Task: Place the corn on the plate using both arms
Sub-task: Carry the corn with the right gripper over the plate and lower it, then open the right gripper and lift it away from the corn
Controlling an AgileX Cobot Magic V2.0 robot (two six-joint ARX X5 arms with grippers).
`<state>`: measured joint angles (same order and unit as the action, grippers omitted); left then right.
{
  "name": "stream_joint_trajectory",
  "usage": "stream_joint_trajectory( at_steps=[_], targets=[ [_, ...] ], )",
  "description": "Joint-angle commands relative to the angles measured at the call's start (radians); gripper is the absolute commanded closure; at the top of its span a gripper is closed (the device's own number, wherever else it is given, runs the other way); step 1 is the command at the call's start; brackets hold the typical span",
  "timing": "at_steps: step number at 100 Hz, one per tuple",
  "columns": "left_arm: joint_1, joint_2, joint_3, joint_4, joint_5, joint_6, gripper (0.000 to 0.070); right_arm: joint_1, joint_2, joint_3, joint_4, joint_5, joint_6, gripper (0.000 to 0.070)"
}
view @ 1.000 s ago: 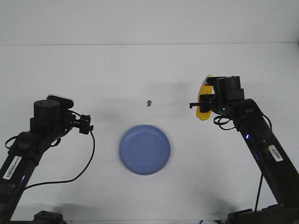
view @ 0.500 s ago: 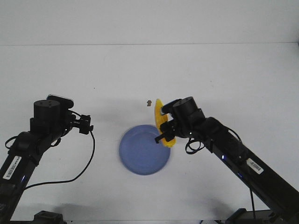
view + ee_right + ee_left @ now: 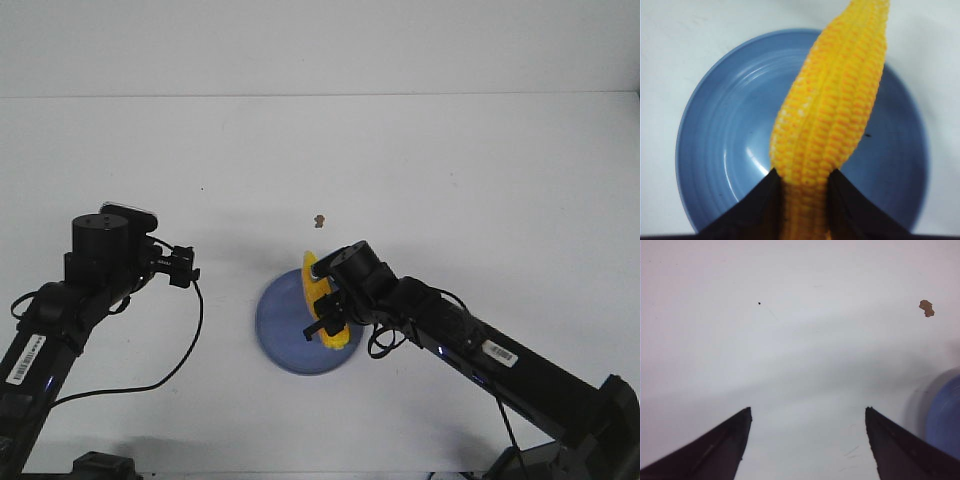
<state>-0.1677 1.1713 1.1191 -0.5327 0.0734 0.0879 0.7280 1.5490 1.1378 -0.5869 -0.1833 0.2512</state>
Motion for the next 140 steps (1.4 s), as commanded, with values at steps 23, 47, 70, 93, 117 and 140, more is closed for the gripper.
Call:
stream_joint_trajectory(
  at_steps=[23, 47, 70, 93, 117, 140],
  targets=[
    [0.000, 0.013, 0.014, 0.003, -0.003, -0.002, 0.0237, 0.027, 0.051, 0.007, 0.008, 0.000, 0.033, 0.0399],
    [0.000, 0.013, 0.014, 0.003, -0.003, -0.002, 0.0237, 0.026, 0.051, 0.007, 0.011, 0.008, 0.040, 0.0207],
    [0.000, 0.013, 0.014, 0.002, -0.003, -0.002, 0.0237, 0.011, 0.034, 0.007, 0.010, 0.020, 0.036, 0.0207],
    [0.000, 0.013, 0.014, 0.003, -0.003, -0.002, 0.0237, -0.091, -0.077, 0.007, -0.014, 0.046, 0.005, 0.0207],
    [0.000, 0.013, 0.014, 0.004, -0.003, -0.002, 0.0237, -0.290, -0.292, 0.007, -0.092, 0.171, -0.060, 0.0207],
    [0.000, 0.013, 0.014, 0.019, -0.003, -0.002, 0.0238, -0.456, -0.495, 0.006, -0.171, 0.247, -0.126, 0.0207]
  ],
)
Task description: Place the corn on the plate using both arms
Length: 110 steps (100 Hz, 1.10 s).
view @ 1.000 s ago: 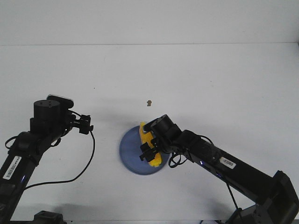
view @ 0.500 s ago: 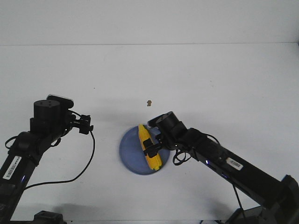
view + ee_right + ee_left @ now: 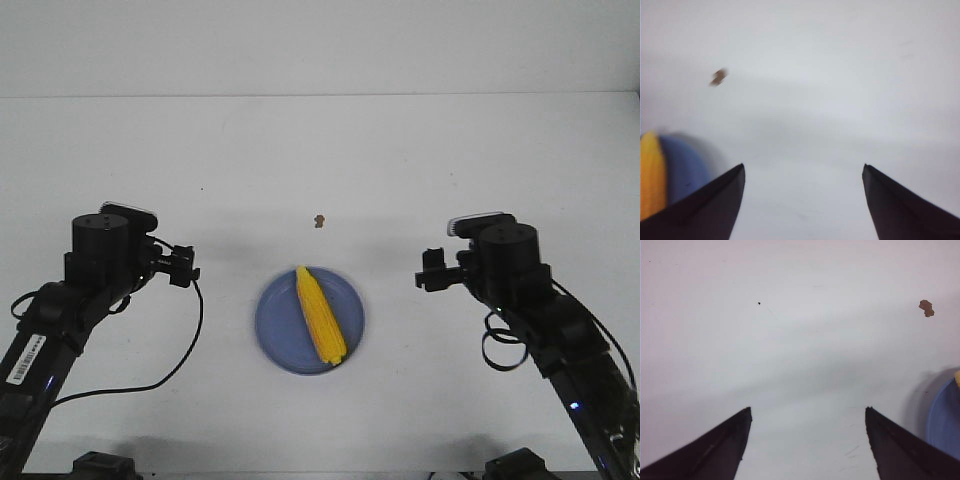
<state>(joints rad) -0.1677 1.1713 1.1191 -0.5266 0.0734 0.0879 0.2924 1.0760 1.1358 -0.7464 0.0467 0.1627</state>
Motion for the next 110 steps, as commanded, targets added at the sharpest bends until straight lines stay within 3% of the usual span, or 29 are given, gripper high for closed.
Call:
stream_joint_trajectory(
  at_steps=[1, 53, 86, 110],
  targets=[
    [0.000, 0.013, 0.014, 0.013, -0.003, -0.002, 0.0238, -0.026, -0.029, 0.008, -0.015, 0.021, -0.040, 0.0207],
    [0.000, -0.063, 0.003, -0.013, -0.002, -0.049, 0.0237, -0.109, -0.337, -0.100, 0.002, 0.101, -0.100, 0.0207],
    [0.000, -0.343, -0.215, 0.104, -0.002, -0.102, 0.0239, -0.109, -0.532, -0.352, 0.120, 0.101, -0.077, 0.0207],
    [0.000, -0.535, -0.332, 0.108, -0.003, -0.120, 0.0250, -0.108, -0.616, -0.398, 0.165, 0.097, -0.076, 0.0208]
  ],
)
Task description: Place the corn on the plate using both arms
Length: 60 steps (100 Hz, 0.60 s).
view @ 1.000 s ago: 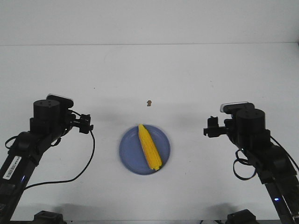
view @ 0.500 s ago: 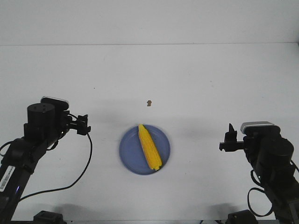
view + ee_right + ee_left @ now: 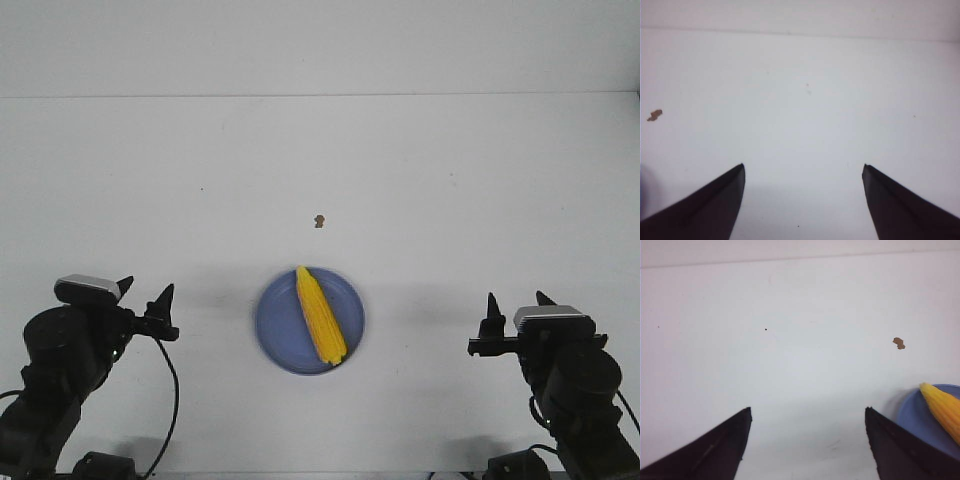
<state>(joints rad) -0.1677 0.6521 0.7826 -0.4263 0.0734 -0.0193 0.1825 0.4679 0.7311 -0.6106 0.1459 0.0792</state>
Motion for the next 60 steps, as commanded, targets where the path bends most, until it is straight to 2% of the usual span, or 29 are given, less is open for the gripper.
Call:
stream_joint_trajectory(
  at_steps=[1, 5, 16, 22, 28, 30, 32, 36, 37, 60],
  targets=[
    [0.000, -0.019, 0.005, 0.007, -0.003, -0.013, 0.0253, 0.002, -0.010, 0.006, 0.033, -0.005, 0.007, 0.0209],
    [0.000, -0.031, 0.005, 0.008, -0.003, -0.013, 0.0268, 0.002, -0.018, 0.006, 0.047, -0.019, 0.007, 0.0216],
    [0.000, -0.056, 0.005, 0.017, -0.003, -0.013, 0.0391, 0.002, -0.029, 0.006, 0.084, -0.040, 0.007, 0.0224],
    [0.000, -0.061, 0.005, 0.016, -0.003, -0.013, 0.0453, 0.002, -0.029, 0.006, 0.087, -0.041, 0.007, 0.0275],
    [0.000, -0.064, 0.005, 0.014, -0.003, -0.013, 0.0527, 0.002, -0.029, 0.007, 0.085, -0.041, 0.006, 0.0409],
    [0.000, -0.064, 0.005, 0.012, -0.003, -0.013, 0.0559, 0.002, -0.029, 0.006, 0.085, -0.041, 0.006, 0.0488],
    [0.000, -0.064, 0.005, 0.011, -0.003, -0.013, 0.0597, 0.002, -0.029, 0.007, 0.085, -0.041, 0.006, 0.0538],
    [0.000, -0.064, 0.005, 0.008, -0.003, -0.013, 0.0696, 0.002, -0.029, 0.007, 0.086, -0.040, 0.005, 0.0667],
    [0.000, -0.064, 0.005, 0.008, -0.003, -0.013, 0.0700, 0.002, -0.029, 0.006, 0.086, -0.040, 0.005, 0.0700],
    [0.000, -0.065, 0.005, 0.009, -0.003, -0.020, 0.0694, 0.002, -0.029, 0.007, 0.087, -0.039, 0.003, 0.0700]
  ],
)
